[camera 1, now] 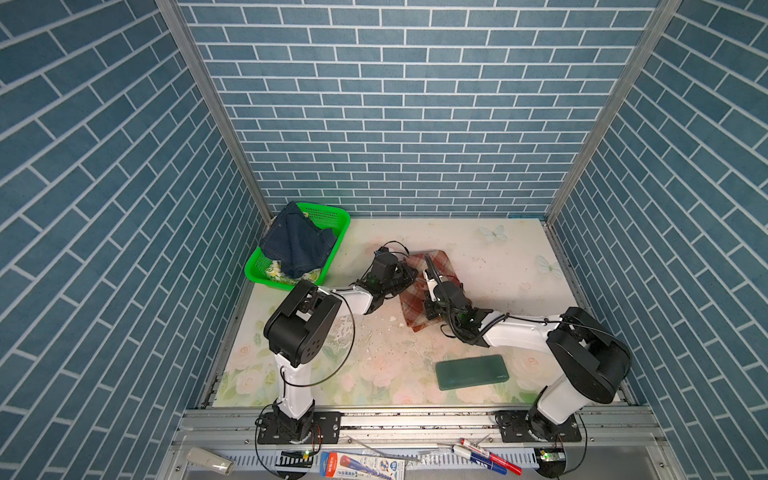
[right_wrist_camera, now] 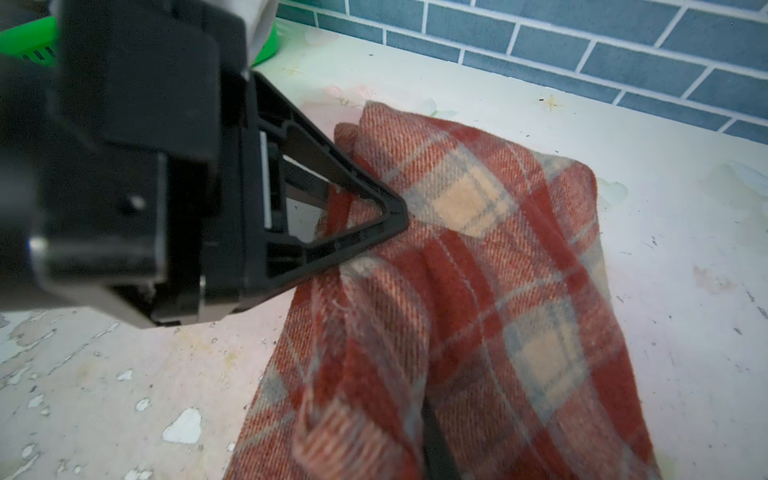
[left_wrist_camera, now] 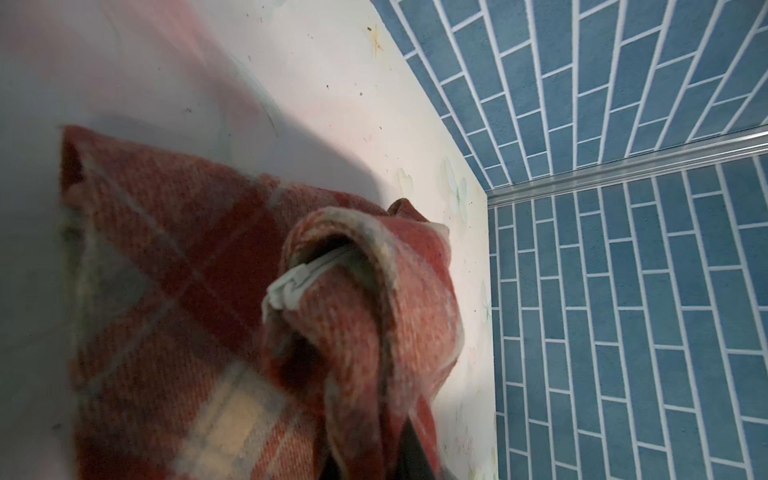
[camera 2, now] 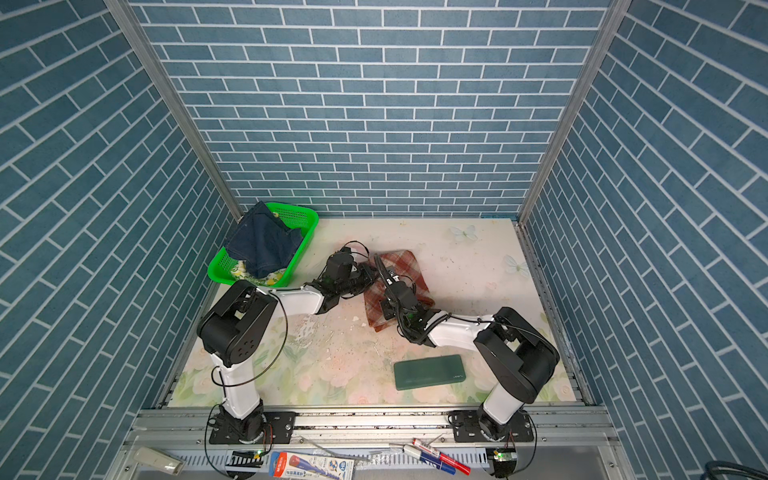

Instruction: Fold and stack the skirts

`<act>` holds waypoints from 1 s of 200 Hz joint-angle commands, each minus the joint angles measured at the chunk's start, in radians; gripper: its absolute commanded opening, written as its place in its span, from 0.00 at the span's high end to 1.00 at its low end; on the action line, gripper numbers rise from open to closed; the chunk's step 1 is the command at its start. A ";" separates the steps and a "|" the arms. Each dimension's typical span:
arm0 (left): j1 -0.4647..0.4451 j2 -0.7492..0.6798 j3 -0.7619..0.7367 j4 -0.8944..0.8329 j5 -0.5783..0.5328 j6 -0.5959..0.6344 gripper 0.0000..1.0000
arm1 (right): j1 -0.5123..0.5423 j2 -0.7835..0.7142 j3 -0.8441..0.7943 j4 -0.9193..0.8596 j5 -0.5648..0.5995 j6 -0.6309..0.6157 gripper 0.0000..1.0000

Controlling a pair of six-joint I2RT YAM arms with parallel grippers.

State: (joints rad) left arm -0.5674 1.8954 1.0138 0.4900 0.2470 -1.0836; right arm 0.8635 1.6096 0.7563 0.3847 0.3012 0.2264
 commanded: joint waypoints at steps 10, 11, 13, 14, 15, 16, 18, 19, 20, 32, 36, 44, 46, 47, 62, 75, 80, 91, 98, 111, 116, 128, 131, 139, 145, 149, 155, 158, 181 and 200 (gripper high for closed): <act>0.034 -0.033 -0.047 -0.028 -0.091 0.034 1.00 | 0.002 -0.052 0.026 -0.066 -0.018 0.009 0.88; 0.034 -0.033 -0.050 -0.027 -0.091 0.033 1.00 | 0.002 -0.053 0.027 -0.067 -0.019 0.009 0.88; 0.034 -0.034 -0.052 -0.026 -0.090 0.033 1.00 | 0.002 -0.054 0.026 -0.069 -0.021 0.010 0.88; 0.034 -0.034 -0.054 -0.025 -0.090 0.033 1.00 | 0.003 -0.053 0.026 -0.069 -0.023 0.011 0.88; 0.034 -0.035 -0.056 -0.024 -0.090 0.033 1.00 | 0.004 -0.054 0.026 -0.069 -0.025 0.012 0.88; 0.034 -0.035 -0.058 -0.023 -0.091 0.033 1.00 | 0.004 -0.054 0.025 -0.071 -0.025 0.013 0.88; 0.034 -0.035 -0.061 -0.022 -0.091 0.032 1.00 | 0.004 -0.054 0.025 -0.072 -0.026 0.014 0.88; 0.034 -0.035 -0.063 -0.021 -0.091 0.033 1.00 | 0.005 -0.053 0.025 -0.073 -0.027 0.015 0.88; 0.035 -0.035 -0.064 -0.021 -0.091 0.032 1.00 | 0.006 -0.053 0.025 -0.072 -0.028 0.016 0.88; 0.037 -0.033 -0.085 -0.009 -0.091 0.030 1.00 | 0.013 -0.049 0.025 -0.078 -0.032 0.026 0.88; 0.038 -0.032 -0.093 -0.004 -0.091 0.031 1.00 | 0.016 -0.044 0.023 -0.076 -0.034 0.030 0.88; 0.040 -0.027 -0.107 0.007 -0.091 0.027 1.00 | 0.022 -0.036 0.022 -0.074 -0.040 0.039 0.87; 0.039 -0.025 -0.110 0.012 -0.092 0.026 1.00 | 0.023 -0.032 0.022 -0.074 -0.041 0.043 0.87; 0.039 -0.023 -0.113 0.012 -0.091 0.025 1.00 | 0.024 -0.030 0.022 -0.074 -0.042 0.044 0.87; 0.041 -0.006 -0.136 0.037 -0.083 0.018 1.00 | 0.031 -0.010 0.017 -0.072 -0.057 0.067 0.87; 0.042 0.007 -0.157 0.055 -0.081 0.015 1.00 | 0.040 0.004 0.014 -0.068 -0.074 0.091 0.87; 0.043 0.013 -0.164 0.062 -0.080 0.015 1.00 | 0.040 0.010 0.014 -0.067 -0.082 0.098 0.87; 0.050 0.027 -0.178 0.075 -0.079 0.015 1.00 | 0.044 0.019 0.012 -0.071 -0.101 0.116 0.87; 0.053 0.037 -0.185 0.084 -0.075 0.015 1.00 | 0.046 0.022 0.010 -0.073 -0.112 0.125 0.84; 0.061 0.058 -0.194 0.099 -0.063 0.014 1.00 | 0.045 0.013 0.000 -0.078 -0.126 0.141 0.75; 0.064 0.067 -0.197 0.105 -0.058 0.014 1.00 | 0.044 0.005 -0.007 -0.079 -0.132 0.145 0.71; 0.071 0.085 -0.199 0.110 -0.047 0.017 1.00 | 0.042 -0.025 -0.021 -0.090 -0.134 0.153 0.59; 0.073 0.090 -0.200 0.113 -0.044 0.019 1.00 | 0.041 -0.033 -0.025 -0.093 -0.134 0.155 0.57; 0.077 0.103 -0.202 0.126 -0.032 0.021 1.00 | 0.034 -0.056 -0.031 -0.111 -0.137 0.162 0.51; 0.079 0.111 -0.202 0.132 -0.025 0.021 1.00 | 0.025 -0.075 -0.038 -0.122 -0.146 0.172 0.49; 0.080 0.116 -0.201 0.134 -0.022 0.023 1.00 | 0.017 -0.087 -0.044 -0.126 -0.155 0.180 0.48; 0.082 0.124 -0.201 0.137 -0.018 0.027 1.00 | 0.001 -0.103 -0.053 -0.129 -0.169 0.195 0.46; 0.083 0.128 -0.201 0.137 -0.015 0.028 1.00 | -0.006 -0.111 -0.058 -0.132 -0.180 0.202 0.46; 0.084 0.141 -0.198 0.145 -0.001 0.045 1.00 | -0.080 -0.140 -0.068 -0.156 -0.273 0.250 0.44; 0.083 0.146 -0.191 0.138 0.008 0.063 1.00 | -0.130 -0.137 -0.028 -0.224 -0.307 0.282 0.47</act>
State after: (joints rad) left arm -0.5003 1.9919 0.8307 0.6952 0.2852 -1.0603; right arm 0.7853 1.4811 0.7097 0.2527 0.0731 0.4248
